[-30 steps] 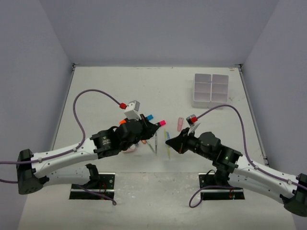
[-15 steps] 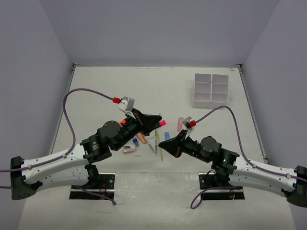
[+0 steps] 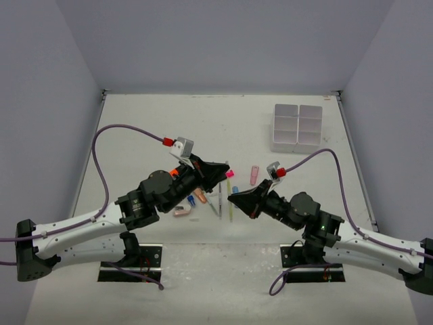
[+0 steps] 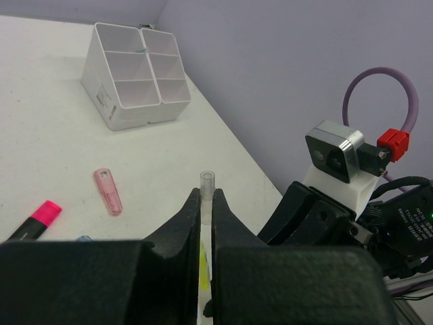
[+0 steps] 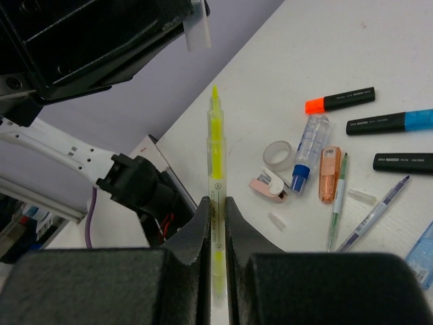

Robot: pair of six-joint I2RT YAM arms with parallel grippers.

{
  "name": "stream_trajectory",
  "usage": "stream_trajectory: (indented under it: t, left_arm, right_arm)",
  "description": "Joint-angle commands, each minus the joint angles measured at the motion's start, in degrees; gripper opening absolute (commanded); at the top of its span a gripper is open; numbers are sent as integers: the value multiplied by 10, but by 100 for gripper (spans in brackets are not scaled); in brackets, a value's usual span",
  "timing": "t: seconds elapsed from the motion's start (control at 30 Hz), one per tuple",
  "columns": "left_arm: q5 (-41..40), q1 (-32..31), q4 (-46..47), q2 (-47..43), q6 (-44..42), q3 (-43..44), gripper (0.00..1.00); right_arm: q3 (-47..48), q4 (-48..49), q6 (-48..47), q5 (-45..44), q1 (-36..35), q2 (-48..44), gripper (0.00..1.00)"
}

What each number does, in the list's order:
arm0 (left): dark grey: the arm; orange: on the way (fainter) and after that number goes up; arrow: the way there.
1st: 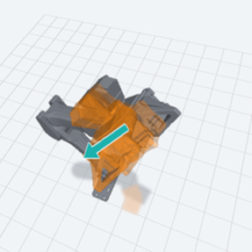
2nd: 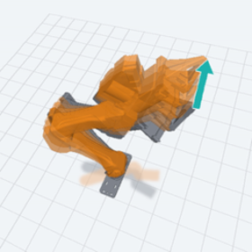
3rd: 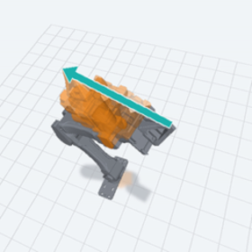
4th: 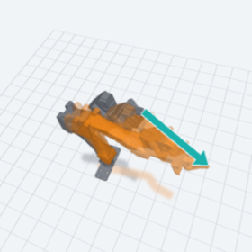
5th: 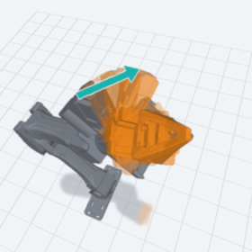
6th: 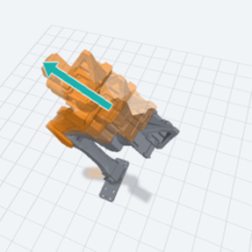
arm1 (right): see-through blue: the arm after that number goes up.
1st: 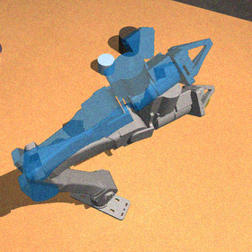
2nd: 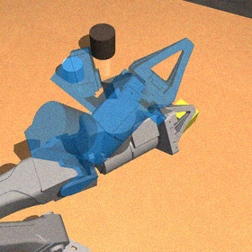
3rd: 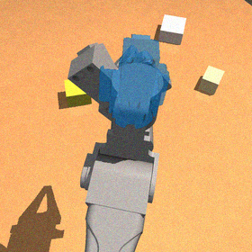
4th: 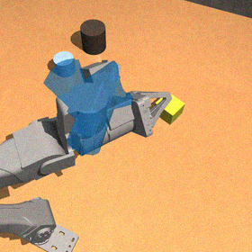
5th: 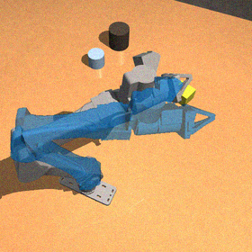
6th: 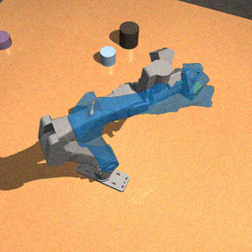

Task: Sort the stationery into containers
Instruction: Close the pen cap on the pen.

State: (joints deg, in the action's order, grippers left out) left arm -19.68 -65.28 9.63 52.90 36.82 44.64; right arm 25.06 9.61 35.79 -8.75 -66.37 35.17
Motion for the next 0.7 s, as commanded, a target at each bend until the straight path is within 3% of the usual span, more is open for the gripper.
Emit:
stream_trajectory:
  t: [0.0, 0.67]
  left_arm:
    - [-1, 2, 21, 6, -19, 4, 0]
    - [8, 2, 31, 10, -15, -11, 0]
  right_arm:
    - [32, -8, -14, -24, -4, -10, 0]
    - [48, -20, -15, -38, -4, -1, 0]
